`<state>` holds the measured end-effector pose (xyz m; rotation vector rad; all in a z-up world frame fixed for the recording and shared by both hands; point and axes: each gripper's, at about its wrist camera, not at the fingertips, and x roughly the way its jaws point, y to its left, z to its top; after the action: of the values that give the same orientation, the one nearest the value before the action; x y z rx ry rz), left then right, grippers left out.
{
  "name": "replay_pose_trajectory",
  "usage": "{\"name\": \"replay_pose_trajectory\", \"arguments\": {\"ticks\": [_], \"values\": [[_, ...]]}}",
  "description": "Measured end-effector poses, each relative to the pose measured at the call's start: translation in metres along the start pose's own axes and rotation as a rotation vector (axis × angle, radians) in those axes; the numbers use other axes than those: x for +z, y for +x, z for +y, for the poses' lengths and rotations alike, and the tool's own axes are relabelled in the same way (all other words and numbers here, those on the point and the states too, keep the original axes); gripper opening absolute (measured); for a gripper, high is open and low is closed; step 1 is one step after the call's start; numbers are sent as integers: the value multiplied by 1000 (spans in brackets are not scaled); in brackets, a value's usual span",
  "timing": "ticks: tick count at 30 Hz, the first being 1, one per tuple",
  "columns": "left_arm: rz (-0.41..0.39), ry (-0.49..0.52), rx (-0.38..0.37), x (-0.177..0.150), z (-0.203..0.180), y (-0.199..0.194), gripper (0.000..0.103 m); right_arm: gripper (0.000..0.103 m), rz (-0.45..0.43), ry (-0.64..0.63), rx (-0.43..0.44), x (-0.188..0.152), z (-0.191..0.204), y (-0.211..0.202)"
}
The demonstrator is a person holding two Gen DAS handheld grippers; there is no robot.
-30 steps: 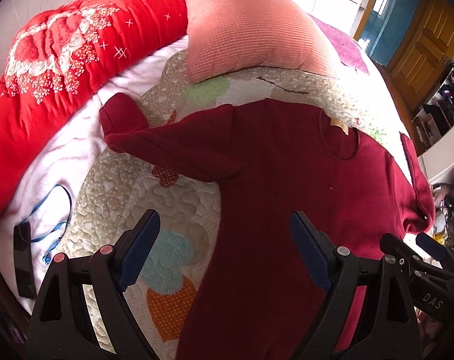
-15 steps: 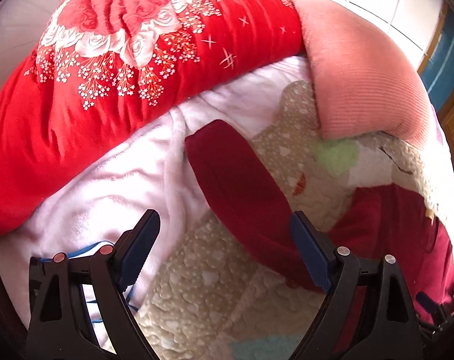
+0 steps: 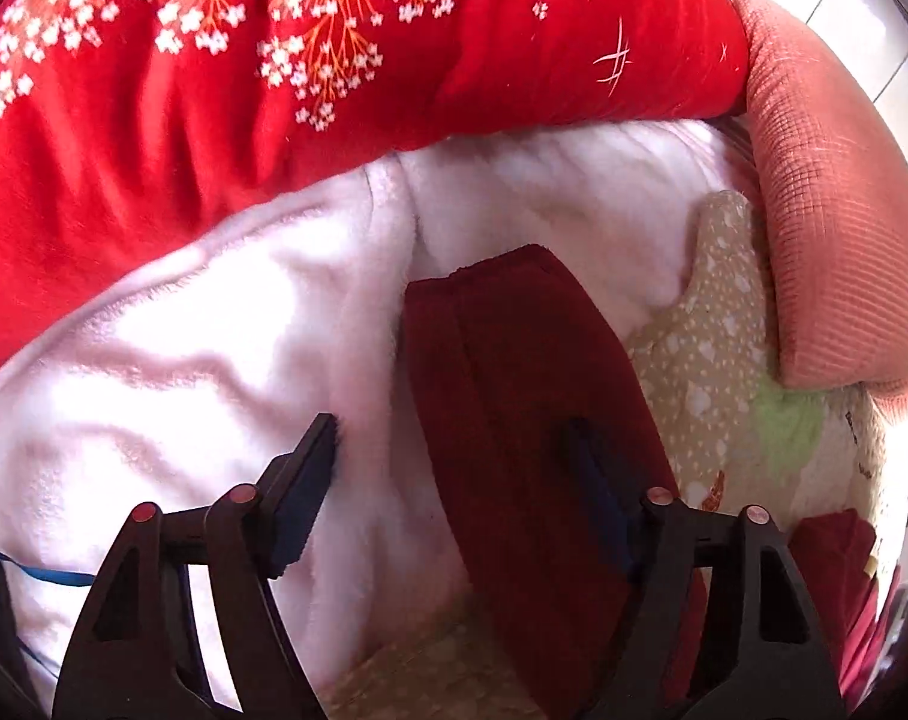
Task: Fold small clothes
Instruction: 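Move the left gripper down to the sleeve cuff nearest it, then close the left gripper on the sweatshirt sleeve cuff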
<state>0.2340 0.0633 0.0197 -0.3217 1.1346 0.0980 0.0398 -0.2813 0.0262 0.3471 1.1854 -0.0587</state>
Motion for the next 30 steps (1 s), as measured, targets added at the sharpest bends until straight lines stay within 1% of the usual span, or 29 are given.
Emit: {"name": "replay_pose_trajectory", "arguments": {"ticks": [1,2,3,4,5,6,7,9,12,13,14,16,18,21,24,26,27,30], "values": [[-10,-22,-17,0,2,1,61,83,0,1,0,0,0,0],[-18,-44,-25,0,4,1,57,83,1,2,1,-1,0,0],[-15,-61,-26,1,6,0,42,83,3,0,-1,0,0,0],[-5,-69,-14,2,8,-2,21,83,6,-2,-4,1,0,1],[-2,-74,-7,3,11,-8,13,83,9,-1,-4,1,0,1],[-8,-82,-34,6,14,-16,6,83,10,3,-3,3,0,1],[-22,-82,-75,9,15,-25,2,83,9,8,2,3,0,-1],[-82,-42,-114,15,16,-53,2,83,4,15,14,6,2,-2],[-167,45,-143,23,14,-93,2,83,0,6,24,11,10,-2],[-167,51,-152,25,15,-98,2,83,0,2,27,12,13,-2],[-149,61,-161,25,15,-98,2,83,0,-2,30,13,16,-1],[-159,87,-135,21,14,-103,2,83,3,-9,40,15,22,-1],[-166,96,-143,16,16,-108,2,83,5,-17,48,15,26,-3],[-169,110,-116,7,22,-112,2,83,8,-19,53,13,27,-5],[-163,85,-64,-6,41,-112,2,83,18,0,64,12,27,-6],[-144,56,-20,-14,58,-102,2,83,27,4,73,11,27,-5],[-127,29,-13,-19,67,-96,2,83,30,0,73,11,27,-5],[-74,-74,-63,-30,93,-80,2,83,33,-14,63,9,26,-6]]}}
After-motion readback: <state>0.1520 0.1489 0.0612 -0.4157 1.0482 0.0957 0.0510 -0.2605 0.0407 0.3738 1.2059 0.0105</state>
